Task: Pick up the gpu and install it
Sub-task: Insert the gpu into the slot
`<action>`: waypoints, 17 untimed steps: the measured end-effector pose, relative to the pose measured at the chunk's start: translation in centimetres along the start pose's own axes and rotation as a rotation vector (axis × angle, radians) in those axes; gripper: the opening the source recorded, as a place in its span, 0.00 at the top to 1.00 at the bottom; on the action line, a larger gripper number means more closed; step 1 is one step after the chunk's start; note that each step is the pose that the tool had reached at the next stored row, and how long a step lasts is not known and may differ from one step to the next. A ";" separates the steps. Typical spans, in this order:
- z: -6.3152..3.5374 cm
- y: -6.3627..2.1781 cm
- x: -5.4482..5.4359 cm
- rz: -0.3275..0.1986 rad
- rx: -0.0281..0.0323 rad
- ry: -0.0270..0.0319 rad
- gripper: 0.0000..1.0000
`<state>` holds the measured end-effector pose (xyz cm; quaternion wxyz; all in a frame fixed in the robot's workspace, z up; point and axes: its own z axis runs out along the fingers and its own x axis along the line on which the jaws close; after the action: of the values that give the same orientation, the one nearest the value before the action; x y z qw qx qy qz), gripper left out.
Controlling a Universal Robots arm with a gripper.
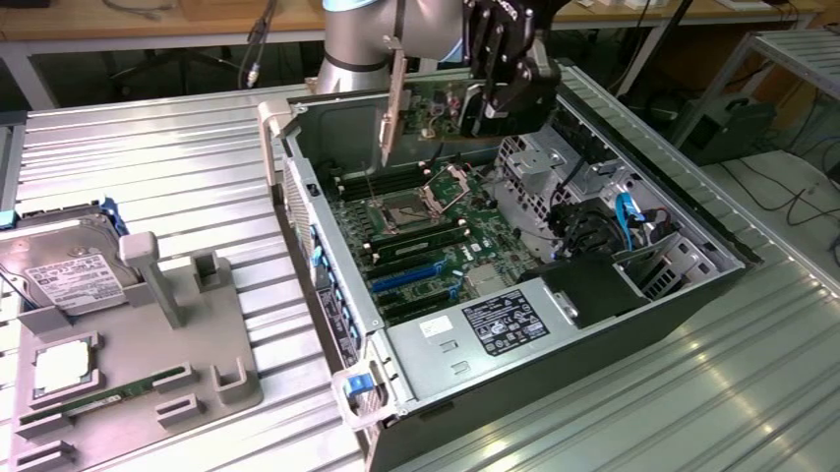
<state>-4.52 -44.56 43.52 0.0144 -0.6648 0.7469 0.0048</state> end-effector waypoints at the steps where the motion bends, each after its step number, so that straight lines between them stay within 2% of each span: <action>1: 0.18 0.00 0.0 -0.010 -0.0002 -0.0005 0.72; 2: 0.32 0.01 0.0 -0.030 -0.0010 -0.0022 0.72; 7: 1.06 0.02 0.0 -0.143 -0.0042 -0.0026 0.72; 10: 1.37 0.02 0.0 -0.168 -0.0051 -0.0028 0.72; 12: 1.56 0.02 0.0 -0.170 -0.0055 -0.0069 0.72; 17: 1.73 0.02 0.0 -0.171 -0.0060 -0.0071 0.72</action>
<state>-4.52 -44.50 41.79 0.0154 -0.7262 0.6873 0.0082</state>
